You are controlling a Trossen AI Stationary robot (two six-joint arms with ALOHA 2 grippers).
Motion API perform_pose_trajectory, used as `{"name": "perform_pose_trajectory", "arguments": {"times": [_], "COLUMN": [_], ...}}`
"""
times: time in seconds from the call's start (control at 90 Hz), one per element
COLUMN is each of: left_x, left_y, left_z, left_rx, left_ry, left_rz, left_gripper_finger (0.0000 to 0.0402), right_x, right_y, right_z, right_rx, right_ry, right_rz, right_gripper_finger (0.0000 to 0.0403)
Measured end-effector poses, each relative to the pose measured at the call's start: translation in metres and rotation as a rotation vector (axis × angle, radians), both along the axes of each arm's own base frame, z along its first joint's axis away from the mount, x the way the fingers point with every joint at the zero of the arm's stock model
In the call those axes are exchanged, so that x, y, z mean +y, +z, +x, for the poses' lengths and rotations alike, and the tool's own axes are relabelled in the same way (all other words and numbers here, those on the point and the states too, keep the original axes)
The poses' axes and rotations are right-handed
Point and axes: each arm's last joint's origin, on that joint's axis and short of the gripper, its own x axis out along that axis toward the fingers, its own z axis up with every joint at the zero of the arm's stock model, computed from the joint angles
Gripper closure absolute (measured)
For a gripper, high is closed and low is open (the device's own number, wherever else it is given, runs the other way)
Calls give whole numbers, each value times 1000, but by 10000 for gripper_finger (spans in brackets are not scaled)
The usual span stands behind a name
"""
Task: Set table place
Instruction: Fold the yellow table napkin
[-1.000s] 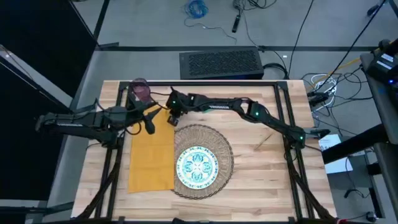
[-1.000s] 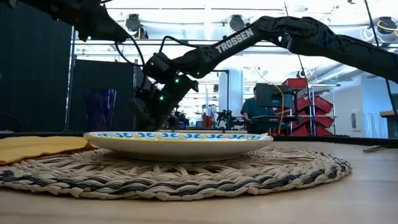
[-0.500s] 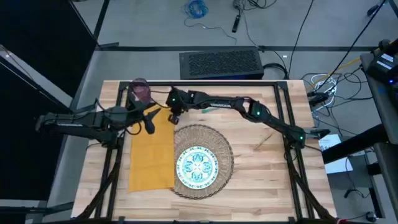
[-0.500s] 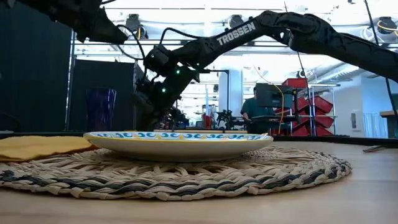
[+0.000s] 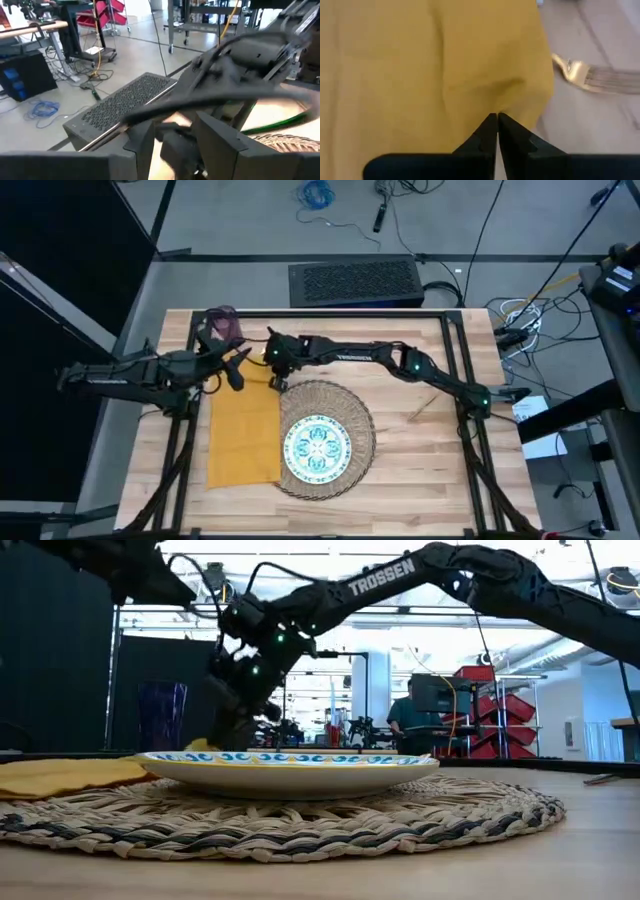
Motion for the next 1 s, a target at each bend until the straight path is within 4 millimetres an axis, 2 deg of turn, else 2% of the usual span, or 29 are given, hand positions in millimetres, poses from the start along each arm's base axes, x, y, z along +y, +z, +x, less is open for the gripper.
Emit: {"name": "perform_pose_trajectory", "arguments": {"times": [0.211,0.4,0.611,0.811,1.0], "left_x": [0,0,0,0,0], "left_y": [-1,1,4,4,3], "left_z": [-1,-4,-8,-8,-9], "left_rx": [7,-11,-34,-38,-43], "left_ry": [17,21,23,23,28], "left_rz": [4,5,5,5,-12], "left_gripper_finger": [277,277,277,277,277], "right_x": [25,54,77,90,94], "right_y": [20,17,14,11,6], "right_z": [0,0,-1,-4,-4], "right_rx": [-18,30,78,115,134], "right_ry": [43,88,117,122,143], "right_rz": [0,19,35,56,108], "right_gripper_finger": [403,403,403,403,403]}}
